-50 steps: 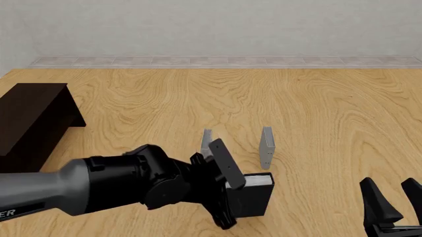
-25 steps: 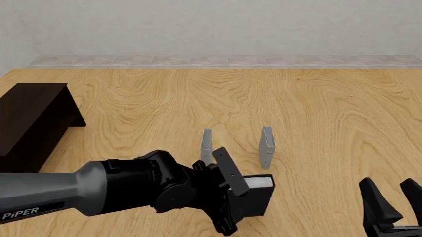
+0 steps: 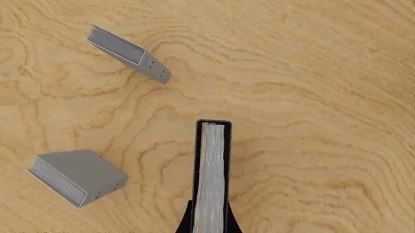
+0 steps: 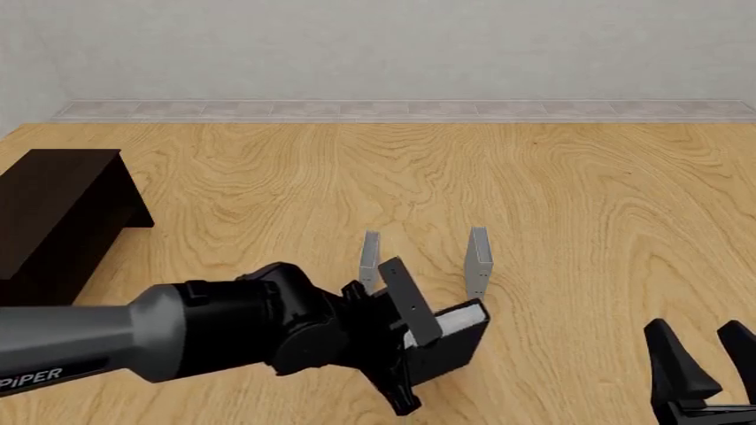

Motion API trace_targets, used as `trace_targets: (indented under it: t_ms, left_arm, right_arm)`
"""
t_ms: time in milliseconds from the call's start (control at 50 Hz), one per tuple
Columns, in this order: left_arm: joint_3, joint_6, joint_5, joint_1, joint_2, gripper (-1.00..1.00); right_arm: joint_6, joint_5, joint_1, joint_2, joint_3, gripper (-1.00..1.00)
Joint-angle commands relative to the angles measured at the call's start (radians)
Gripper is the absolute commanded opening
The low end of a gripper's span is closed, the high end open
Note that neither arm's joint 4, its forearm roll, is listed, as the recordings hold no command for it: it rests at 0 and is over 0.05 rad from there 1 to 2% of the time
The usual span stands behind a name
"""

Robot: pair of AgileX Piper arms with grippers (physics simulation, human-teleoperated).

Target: Pick up the book in the middle and place it on the cabinet shelf.

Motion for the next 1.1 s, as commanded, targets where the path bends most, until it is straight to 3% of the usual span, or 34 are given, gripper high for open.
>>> trace_targets:
  t_ms: [20,220,360,500,760,920,960,1000,1100]
  left_arm:
    - [-0.031,0.03,0.005,0.03,-0.035,-1.0]
    - [-0.086,0.019,0.042,0.026,-0.107,-1.0]
    - [-0.07,-0.026,0.04,-0.02,-0.157,-1.0]
    - [-0.074,-0.013,0.042,-0.012,-0.206,-1.0]
    - [-0.148,0.086,0.125,0.004,-0.294,-1.0]
    - [-0.195,0.137,0.17,0.06,-0.338,-1.0]
    - [-0.196,0.144,0.17,0.073,-0.344,-1.0]
    - [-0.195,0.194,0.164,0.111,-0.357,-1.0]
    - [-0.182,0.208,0.153,0.148,-0.372,-1.0]
  right_arm:
    - [-0.001,-0.001,0.0,-0.001,0.0,1.0]
    - [-0.001,0.001,0.004,0.0,0.0,1.0]
    - [-0.004,-0.001,0.003,0.001,0.0,1.0]
    - [-0.002,-0.003,0.011,0.001,0.0,1.0]
    - [-0.001,-0.002,0.008,0.001,0.0,1.0]
    - [-0.003,-0.001,0.011,0.001,0.0,1.0]
    - [-0.003,0.0,0.012,0.001,0.0,1.0]
    - [-0.003,0.0,0.011,0.0,0.0,1.0]
    - [-0.002,0.0,0.012,0.001,0.0,1.0]
